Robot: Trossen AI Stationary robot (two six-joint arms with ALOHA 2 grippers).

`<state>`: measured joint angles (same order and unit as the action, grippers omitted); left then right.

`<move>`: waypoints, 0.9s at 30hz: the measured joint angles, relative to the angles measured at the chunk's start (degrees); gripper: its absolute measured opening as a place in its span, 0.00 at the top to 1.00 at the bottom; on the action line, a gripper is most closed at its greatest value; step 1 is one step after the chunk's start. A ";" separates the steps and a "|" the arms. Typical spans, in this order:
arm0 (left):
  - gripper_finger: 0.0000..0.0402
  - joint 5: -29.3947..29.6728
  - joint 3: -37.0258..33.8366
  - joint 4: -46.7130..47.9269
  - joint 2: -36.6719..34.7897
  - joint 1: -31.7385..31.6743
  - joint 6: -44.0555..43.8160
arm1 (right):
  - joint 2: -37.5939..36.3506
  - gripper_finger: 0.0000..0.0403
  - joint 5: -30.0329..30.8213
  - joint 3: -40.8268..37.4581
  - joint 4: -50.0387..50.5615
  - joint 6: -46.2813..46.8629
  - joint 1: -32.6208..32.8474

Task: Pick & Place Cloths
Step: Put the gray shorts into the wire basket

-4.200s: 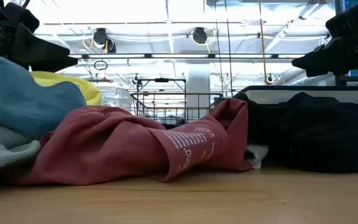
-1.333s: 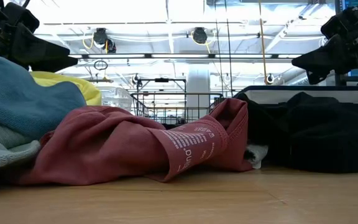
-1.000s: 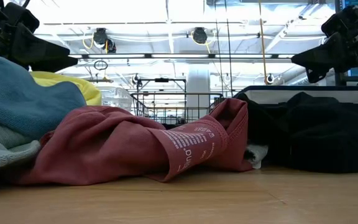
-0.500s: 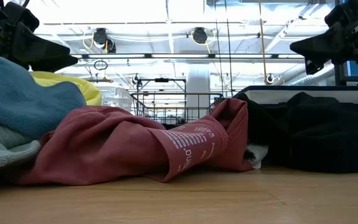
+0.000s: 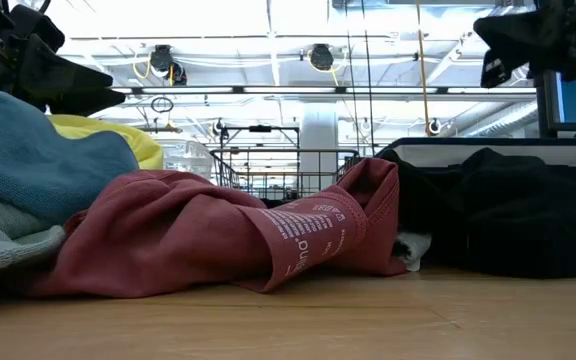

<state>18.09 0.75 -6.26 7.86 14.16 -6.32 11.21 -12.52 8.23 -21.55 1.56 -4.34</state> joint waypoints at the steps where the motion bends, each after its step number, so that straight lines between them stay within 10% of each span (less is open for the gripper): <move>1: 0.54 0.01 0.00 0.00 0.01 -0.01 0.00 | 1.89 0.99 0.28 0.00 -2.02 -0.45 0.48; 15: 0.54 0.00 0.00 -3.05 0.00 0.00 0.19 | 36.42 0.99 2.27 14.99 -11.35 -10.32 11.30; 27: 0.54 -0.02 0.00 -3.52 0.02 -0.01 1.26 | 62.37 0.99 14.83 42.08 17.47 -20.06 16.44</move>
<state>18.06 0.75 -9.78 7.88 14.15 -5.06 73.58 2.31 50.31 -4.08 -18.50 12.10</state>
